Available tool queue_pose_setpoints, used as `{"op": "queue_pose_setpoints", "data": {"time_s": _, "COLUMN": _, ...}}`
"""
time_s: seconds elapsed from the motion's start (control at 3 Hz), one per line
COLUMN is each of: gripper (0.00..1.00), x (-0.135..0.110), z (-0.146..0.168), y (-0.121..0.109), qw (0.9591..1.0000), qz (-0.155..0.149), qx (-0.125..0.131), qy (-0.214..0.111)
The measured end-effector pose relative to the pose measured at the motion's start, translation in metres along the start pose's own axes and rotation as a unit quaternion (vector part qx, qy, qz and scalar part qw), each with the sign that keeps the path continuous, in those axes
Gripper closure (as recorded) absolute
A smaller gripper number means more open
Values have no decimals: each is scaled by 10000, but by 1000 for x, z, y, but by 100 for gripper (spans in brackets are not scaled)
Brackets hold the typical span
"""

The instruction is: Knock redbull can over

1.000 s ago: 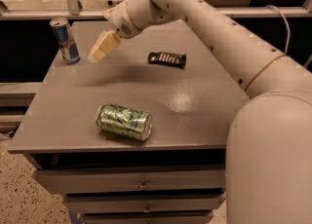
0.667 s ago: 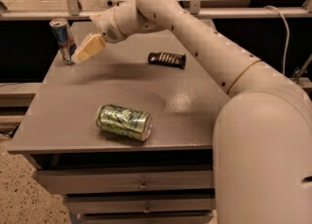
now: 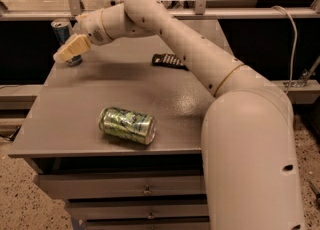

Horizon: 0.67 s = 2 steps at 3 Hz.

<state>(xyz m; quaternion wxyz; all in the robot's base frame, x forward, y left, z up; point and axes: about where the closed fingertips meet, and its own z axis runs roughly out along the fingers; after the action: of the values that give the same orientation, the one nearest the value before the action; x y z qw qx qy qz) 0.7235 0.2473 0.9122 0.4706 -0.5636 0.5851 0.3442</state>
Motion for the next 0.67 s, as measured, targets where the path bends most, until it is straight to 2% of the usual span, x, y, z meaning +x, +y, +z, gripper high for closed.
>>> {"op": "queue_pose_setpoints", "data": {"time_s": 0.33, "gripper": 18, "x": -2, "z": 16, "y": 0, "qw": 10000, "qz": 49, "qx": 2, "qy": -66}}
{"op": "queue_pose_setpoints", "data": {"time_s": 0.67, "gripper": 41, "x": -6, "z": 28, "y": 1, "qw": 9999, "qz": 84, "qx": 16, "qy": -127}}
